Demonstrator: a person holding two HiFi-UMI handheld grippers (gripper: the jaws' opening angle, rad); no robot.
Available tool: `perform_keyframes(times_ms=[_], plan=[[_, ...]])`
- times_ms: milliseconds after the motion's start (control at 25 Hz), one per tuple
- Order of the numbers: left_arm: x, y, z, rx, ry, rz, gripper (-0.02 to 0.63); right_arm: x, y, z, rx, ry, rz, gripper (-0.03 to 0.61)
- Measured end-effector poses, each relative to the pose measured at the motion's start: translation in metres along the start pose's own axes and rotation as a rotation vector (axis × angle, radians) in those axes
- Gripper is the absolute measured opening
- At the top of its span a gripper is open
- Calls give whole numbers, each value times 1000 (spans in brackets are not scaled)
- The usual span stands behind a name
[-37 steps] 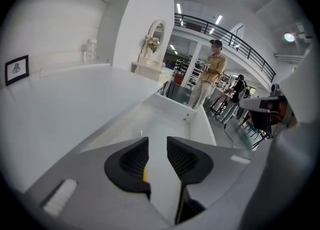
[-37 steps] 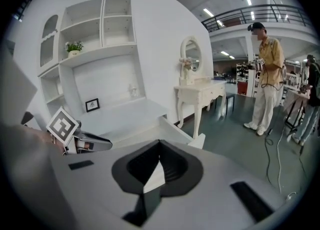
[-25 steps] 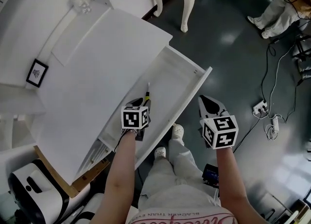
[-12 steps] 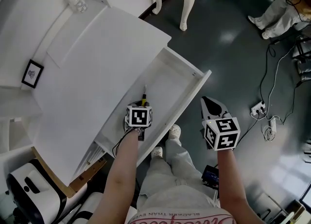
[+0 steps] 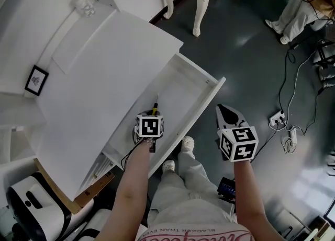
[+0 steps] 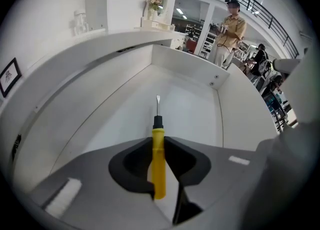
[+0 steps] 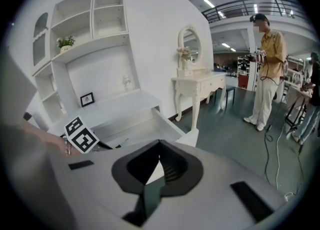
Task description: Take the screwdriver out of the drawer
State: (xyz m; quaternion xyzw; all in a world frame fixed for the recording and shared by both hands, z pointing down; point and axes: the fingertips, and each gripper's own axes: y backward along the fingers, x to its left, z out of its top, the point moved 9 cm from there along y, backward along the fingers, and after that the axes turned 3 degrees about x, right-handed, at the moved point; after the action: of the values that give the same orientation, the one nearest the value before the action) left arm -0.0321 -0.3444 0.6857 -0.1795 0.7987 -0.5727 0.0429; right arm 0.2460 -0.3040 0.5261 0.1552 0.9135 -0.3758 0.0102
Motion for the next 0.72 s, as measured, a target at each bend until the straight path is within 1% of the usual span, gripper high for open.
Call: perform_keyframes(times_ms=[200, 360, 720], plan=[[-4, 16, 3, -38, 1, -7, 81, 7, 8, 7, -24, 10, 2, 6], [-1, 33, 4, -80, 31, -20, 81, 16, 17, 12, -44, 24, 3, 8], [-4, 77, 13, -170, -19, -26, 81, 37, 41, 25, -107, 49, -7, 8]])
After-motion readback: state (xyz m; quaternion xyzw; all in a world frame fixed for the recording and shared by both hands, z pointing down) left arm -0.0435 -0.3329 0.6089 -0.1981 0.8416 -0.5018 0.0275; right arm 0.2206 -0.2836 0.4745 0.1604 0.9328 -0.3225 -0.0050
